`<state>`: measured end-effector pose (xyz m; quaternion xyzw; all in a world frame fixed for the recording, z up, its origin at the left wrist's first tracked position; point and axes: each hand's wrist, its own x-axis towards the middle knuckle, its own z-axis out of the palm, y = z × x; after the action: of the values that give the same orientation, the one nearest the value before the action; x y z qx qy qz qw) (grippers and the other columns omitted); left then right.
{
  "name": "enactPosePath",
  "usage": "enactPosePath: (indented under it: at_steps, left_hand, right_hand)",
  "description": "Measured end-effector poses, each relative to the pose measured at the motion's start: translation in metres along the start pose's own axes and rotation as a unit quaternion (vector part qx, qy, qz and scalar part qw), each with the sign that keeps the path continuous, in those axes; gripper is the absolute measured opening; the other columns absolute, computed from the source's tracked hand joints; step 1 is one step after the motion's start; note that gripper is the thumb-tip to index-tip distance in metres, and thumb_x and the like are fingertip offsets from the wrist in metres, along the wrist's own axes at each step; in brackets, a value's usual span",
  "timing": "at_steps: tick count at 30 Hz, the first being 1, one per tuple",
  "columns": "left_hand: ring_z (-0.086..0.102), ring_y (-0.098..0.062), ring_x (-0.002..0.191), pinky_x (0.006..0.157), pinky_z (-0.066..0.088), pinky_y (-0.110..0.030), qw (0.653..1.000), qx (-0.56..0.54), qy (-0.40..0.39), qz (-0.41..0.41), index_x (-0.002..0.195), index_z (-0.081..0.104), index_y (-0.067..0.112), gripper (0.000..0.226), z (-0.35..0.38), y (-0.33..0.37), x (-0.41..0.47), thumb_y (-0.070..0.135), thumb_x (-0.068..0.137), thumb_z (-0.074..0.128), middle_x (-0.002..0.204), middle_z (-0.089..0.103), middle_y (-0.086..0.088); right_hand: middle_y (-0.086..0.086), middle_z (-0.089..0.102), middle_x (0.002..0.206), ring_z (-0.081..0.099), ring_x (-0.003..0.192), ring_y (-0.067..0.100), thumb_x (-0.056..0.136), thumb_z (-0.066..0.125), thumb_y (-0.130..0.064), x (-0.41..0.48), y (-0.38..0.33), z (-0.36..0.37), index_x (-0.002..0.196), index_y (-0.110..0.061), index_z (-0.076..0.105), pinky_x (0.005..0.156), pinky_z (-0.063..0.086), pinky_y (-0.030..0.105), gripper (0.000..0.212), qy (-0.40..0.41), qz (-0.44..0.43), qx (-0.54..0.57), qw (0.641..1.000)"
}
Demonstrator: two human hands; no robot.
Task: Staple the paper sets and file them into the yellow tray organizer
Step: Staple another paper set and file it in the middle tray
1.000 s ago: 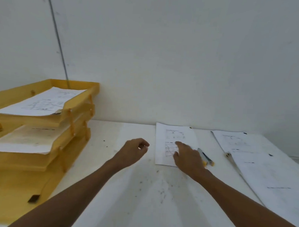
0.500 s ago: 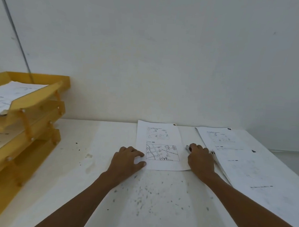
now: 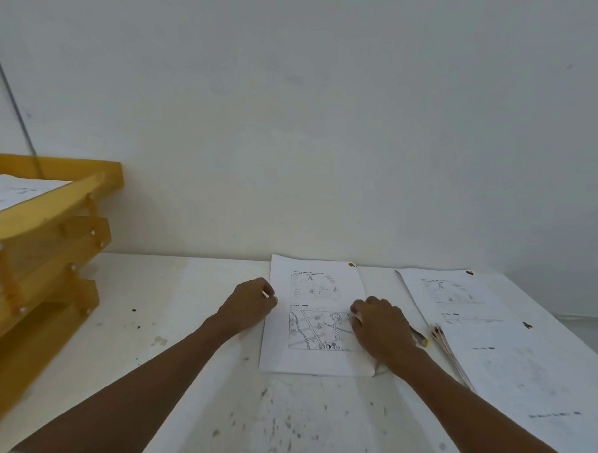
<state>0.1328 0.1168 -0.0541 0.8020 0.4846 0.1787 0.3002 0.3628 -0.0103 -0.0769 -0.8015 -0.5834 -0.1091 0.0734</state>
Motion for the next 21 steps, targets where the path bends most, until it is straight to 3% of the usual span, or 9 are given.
enactPosePath:
  at_steps: [2, 4, 6, 9, 10, 14, 17, 19, 21]
  left_hand:
    - [0.057, -0.024, 0.117, 0.092, 0.04, -0.028, 1.0, -0.015, 0.018, -0.021, 0.127, 0.06, 0.005, 0.032, 0.002, 0.002, 0.026, 0.021, 0.1, 0.057, 0.128, 0.063, -0.01]
    - [0.054, -0.031, 0.124, 0.094, 0.039, -0.029, 0.998, -0.038, 0.035, -0.04, 0.116, 0.06, 0.002, 0.022, 0.005, 0.005, 0.048, 0.016, 0.1, 0.054, 0.13, 0.061, -0.014]
    - [0.056, -0.032, 0.118, 0.092, 0.041, -0.033, 0.995, -0.056, 0.055, -0.057, 0.094, 0.054, 0.008, 0.006, 0.01, 0.01, 0.067, 0.014, 0.097, 0.054, 0.119, 0.062, -0.015]
    - [0.054, -0.034, 0.091, 0.077, 0.04, -0.036, 0.986, -0.102, 0.095, -0.089, 0.068, 0.036, 0.014, 0.032, 0.015, 0.014, 0.093, 0.012, 0.092, 0.058, 0.082, 0.05, -0.005]
    - [0.057, -0.04, 0.089, 0.077, 0.044, -0.039, 0.983, -0.116, 0.102, -0.103, 0.066, 0.035, 0.014, 0.035, 0.015, 0.017, 0.099, 0.012, 0.09, 0.06, 0.079, 0.048, -0.004]
    - [0.065, -0.039, 0.108, 0.092, 0.052, -0.04, 0.977, -0.13, 0.088, -0.144, 0.092, 0.056, 0.002, 0.016, 0.014, 0.026, 0.122, 0.012, 0.087, 0.068, 0.106, 0.065, -0.02]
    - [0.058, -0.032, 0.093, 0.081, 0.046, -0.033, 0.976, -0.129, 0.064, -0.162, 0.078, 0.046, 0.008, 0.024, 0.013, 0.031, 0.128, 0.008, 0.086, 0.069, 0.09, 0.058, -0.011]
    - [0.057, -0.031, 0.09, 0.076, 0.045, -0.032, 0.971, -0.158, 0.059, -0.168, 0.088, 0.051, 0.003, 0.018, 0.012, 0.034, 0.13, 0.005, 0.086, 0.068, 0.086, 0.056, -0.009]
    - [0.059, -0.031, 0.088, 0.074, 0.047, -0.033, 0.964, -0.204, 0.054, -0.163, 0.104, 0.057, -0.002, 0.02, 0.013, 0.036, 0.13, 0.003, 0.087, 0.067, 0.097, 0.062, -0.017]
  right_hand:
    - [-0.003, 0.063, 0.113, 0.057, 0.106, 0.019, 0.101, 0.045, -0.038, 0.005, 0.003, 0.0, 0.119, -0.026, 0.063, 0.083, 0.041, 0.03, 0.028, -0.016, 0.002, 0.024, 1.0]
    - [-0.004, 0.063, 0.113, 0.056, 0.108, 0.018, 0.1, 0.047, -0.039, 0.007, 0.007, 0.001, 0.119, -0.028, 0.064, 0.079, 0.042, 0.029, 0.028, -0.027, 0.004, 0.045, 0.999]
    - [-0.005, 0.062, 0.115, 0.055, 0.11, 0.016, 0.1, 0.048, -0.039, 0.008, 0.009, 0.003, 0.12, -0.029, 0.064, 0.079, 0.043, 0.029, 0.028, -0.03, 0.008, 0.061, 0.998]
    - [-0.007, 0.061, 0.118, 0.053, 0.112, 0.015, 0.101, 0.046, -0.04, 0.009, 0.009, 0.006, 0.123, -0.031, 0.062, 0.078, 0.042, 0.027, 0.029, -0.03, 0.005, 0.065, 0.997]
    - [-0.008, 0.06, 0.118, 0.052, 0.113, 0.014, 0.101, 0.046, -0.04, 0.009, 0.009, 0.007, 0.124, -0.032, 0.062, 0.078, 0.041, 0.027, 0.029, -0.029, 0.004, 0.066, 0.997]
    - [-0.009, 0.059, 0.119, 0.051, 0.114, 0.014, 0.101, 0.046, -0.04, 0.008, 0.009, 0.005, 0.124, -0.032, 0.061, 0.077, 0.041, 0.028, 0.028, -0.029, 0.006, 0.076, 0.997]
    - [-0.009, 0.058, 0.118, 0.05, 0.113, 0.014, 0.101, 0.046, -0.04, 0.008, 0.009, 0.003, 0.122, -0.032, 0.061, 0.076, 0.042, 0.028, 0.027, -0.034, 0.006, 0.074, 0.997]
    - [-0.009, 0.058, 0.118, 0.05, 0.113, 0.014, 0.101, 0.046, -0.04, 0.008, 0.009, 0.002, 0.122, -0.031, 0.061, 0.075, 0.041, 0.028, 0.027, -0.036, 0.004, 0.075, 0.997]
    - [-0.008, 0.058, 0.118, 0.05, 0.113, 0.015, 0.101, 0.046, -0.039, 0.008, 0.009, 0.0, 0.121, -0.031, 0.061, 0.073, 0.04, 0.028, 0.026, -0.036, 0.006, 0.074, 0.997]
